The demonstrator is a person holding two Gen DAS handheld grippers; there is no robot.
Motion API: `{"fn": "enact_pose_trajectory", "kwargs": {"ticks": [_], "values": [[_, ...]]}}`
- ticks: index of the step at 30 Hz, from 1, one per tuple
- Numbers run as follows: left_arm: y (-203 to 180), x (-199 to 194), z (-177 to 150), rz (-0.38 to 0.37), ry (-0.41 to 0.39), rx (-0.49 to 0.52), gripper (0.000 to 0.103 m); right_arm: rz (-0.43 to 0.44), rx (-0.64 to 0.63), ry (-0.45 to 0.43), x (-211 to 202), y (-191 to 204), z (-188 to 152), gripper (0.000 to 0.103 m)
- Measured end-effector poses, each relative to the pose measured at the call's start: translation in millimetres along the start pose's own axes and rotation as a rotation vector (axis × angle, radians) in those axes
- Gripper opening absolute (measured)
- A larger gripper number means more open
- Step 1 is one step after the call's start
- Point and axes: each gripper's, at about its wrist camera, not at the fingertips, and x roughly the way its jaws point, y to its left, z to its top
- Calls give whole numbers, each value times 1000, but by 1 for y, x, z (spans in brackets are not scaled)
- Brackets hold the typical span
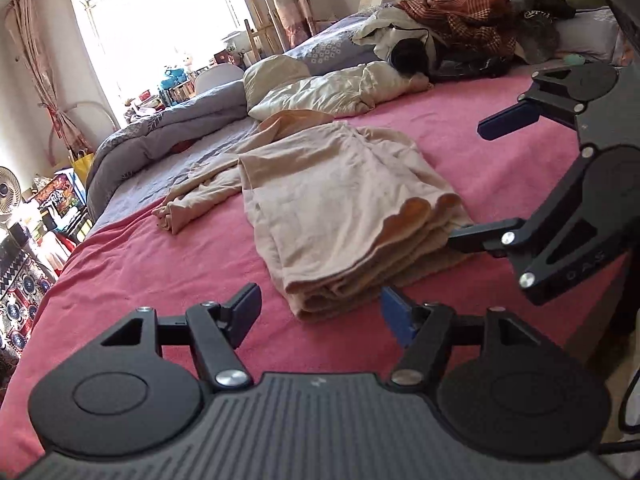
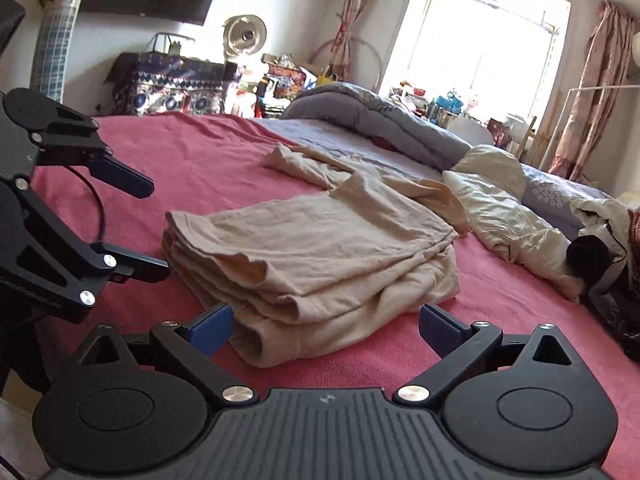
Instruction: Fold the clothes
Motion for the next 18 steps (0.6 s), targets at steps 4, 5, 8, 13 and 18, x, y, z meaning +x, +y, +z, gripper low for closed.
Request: {"fn": "enact_pose_trajectory", "kwargs": {"ticks": [4, 5, 8, 13, 18], "values": [[-6, 18, 2, 58, 15, -44, 70, -68, -4, 15, 8, 12, -5, 100], [-6, 21, 2, 72, 19, -53, 70, -82, -4, 14, 8, 13, -5, 100], [-6, 29, 2, 131, 37, -52, 74, -131, 4, 8, 6, 16, -7, 101], [11, 31, -6, 222, 82, -116, 76, -207, 80, 36, 8, 6, -10, 102], [39, 36, -17, 395, 171, -211, 73, -247, 111, 53, 6, 1, -14, 102]]}}
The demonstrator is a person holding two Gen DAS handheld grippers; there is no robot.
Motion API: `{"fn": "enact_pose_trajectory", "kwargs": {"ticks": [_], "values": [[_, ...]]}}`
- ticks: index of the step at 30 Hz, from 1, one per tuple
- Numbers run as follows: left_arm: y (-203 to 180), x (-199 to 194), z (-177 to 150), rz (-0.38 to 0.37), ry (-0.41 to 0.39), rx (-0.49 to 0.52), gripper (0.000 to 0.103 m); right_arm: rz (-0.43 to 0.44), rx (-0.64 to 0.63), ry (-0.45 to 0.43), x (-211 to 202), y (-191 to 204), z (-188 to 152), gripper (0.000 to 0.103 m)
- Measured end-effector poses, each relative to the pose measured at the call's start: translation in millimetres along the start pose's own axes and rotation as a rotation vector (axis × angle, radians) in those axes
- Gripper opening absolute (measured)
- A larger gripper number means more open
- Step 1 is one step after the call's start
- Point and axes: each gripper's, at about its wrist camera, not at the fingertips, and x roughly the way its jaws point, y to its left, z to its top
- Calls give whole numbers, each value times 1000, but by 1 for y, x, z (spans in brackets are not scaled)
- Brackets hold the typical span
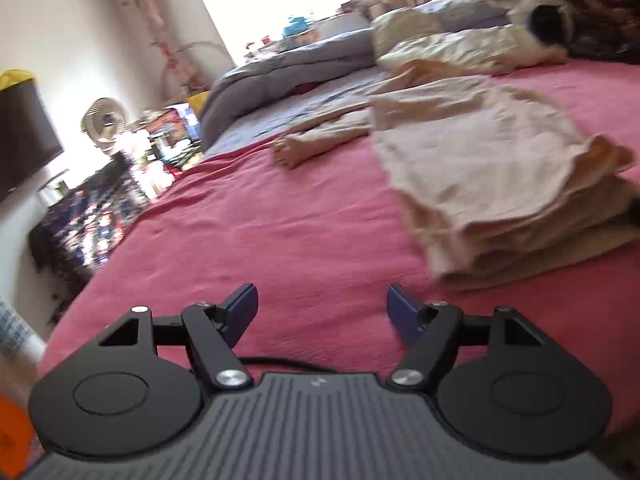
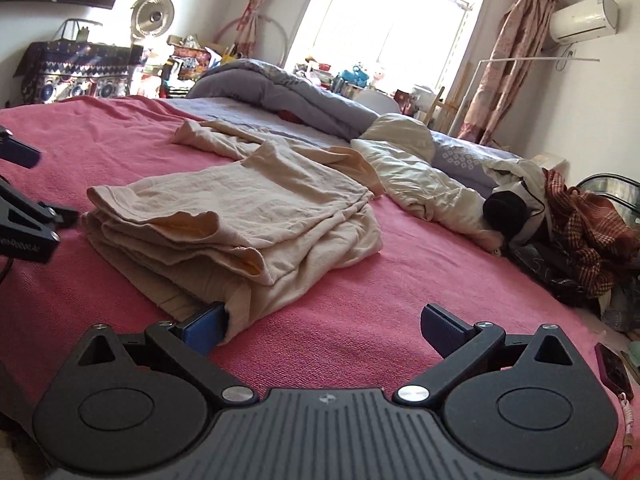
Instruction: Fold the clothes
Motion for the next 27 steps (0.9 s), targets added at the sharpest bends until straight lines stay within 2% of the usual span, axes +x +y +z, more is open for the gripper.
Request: {"fn": "enact_pose_trajectory", "kwargs": {"ticks": [1, 3, 6, 7, 12, 15, 20, 24, 27], "values": [[8, 0, -1, -24, 10, -25, 70, -2, 4, 4, 0, -1, 0, 102], [19, -11, -4, -141, -19, -51, 68, 14, 16, 4, 1, -2, 0, 102], [14, -35, -4, -297, -102, 14, 71, 38, 38, -1, 1, -3, 0, 102], [9, -39, -3, -316, -118, 39, 72, 42, 39, 0, 2, -3, 0, 102], [-19, -37, 6, -353, -140, 95, 72, 47, 24, 0, 1, 0, 2, 102], [-25, -36, 7, -330, -139, 93, 72, 48, 25, 1, 1, -1, 2, 103], [-11, -27, 9, -307, -106, 11, 72, 55, 23, 7, 3, 1, 1, 103], [-13, -23, 12, -302, -106, 12, 72, 58, 18, 10, 3, 3, 1, 103], [-22, -18, 13, -267, -98, 32, 75, 60, 24, 10, 3, 3, 1, 103]]}}
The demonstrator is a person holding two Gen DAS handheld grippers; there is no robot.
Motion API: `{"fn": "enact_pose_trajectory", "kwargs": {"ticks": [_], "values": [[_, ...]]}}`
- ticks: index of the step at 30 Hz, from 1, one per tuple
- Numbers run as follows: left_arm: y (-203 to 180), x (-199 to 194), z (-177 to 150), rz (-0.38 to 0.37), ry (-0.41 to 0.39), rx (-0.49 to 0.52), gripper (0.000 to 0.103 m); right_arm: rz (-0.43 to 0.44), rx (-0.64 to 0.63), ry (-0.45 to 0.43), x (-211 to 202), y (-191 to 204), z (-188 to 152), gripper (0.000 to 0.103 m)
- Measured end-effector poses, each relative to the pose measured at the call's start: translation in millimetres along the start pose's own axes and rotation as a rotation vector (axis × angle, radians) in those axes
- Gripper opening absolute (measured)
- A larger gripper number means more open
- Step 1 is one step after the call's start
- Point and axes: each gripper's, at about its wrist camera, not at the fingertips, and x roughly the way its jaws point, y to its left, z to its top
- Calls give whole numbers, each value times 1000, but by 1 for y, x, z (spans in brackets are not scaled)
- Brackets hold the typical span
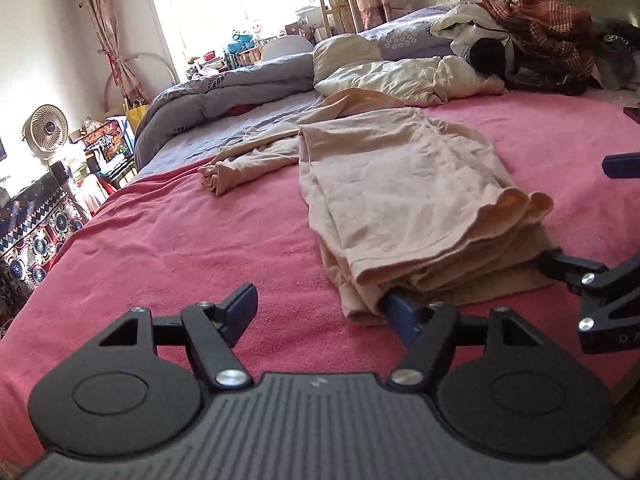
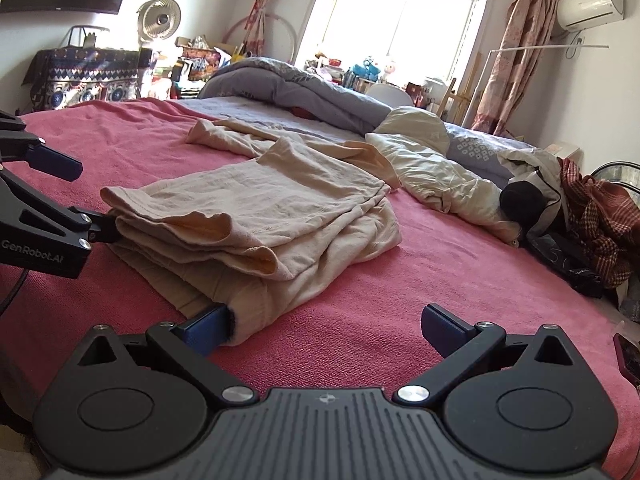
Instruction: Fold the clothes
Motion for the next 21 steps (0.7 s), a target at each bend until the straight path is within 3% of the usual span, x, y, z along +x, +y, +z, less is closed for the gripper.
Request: {"fn": "enact_pose_trajectory", "kwargs": {"ticks": [5, 8, 13, 21], "values": [[-3, 5, -1, 71, 6, 16, 78, -42, -8, -3, -1, -1, -1, 103], [5, 6, -4, 60, 25, -16, 79, -24, 9, 23, 2, -7, -3, 102], [3, 4, -6, 77, 29, 19, 79, -3, 3, 40, 3, -6, -6, 102], [10, -2, -14, 47, 63, 3, 79, 135, 91, -16, -12, -22, -2, 101]]}}
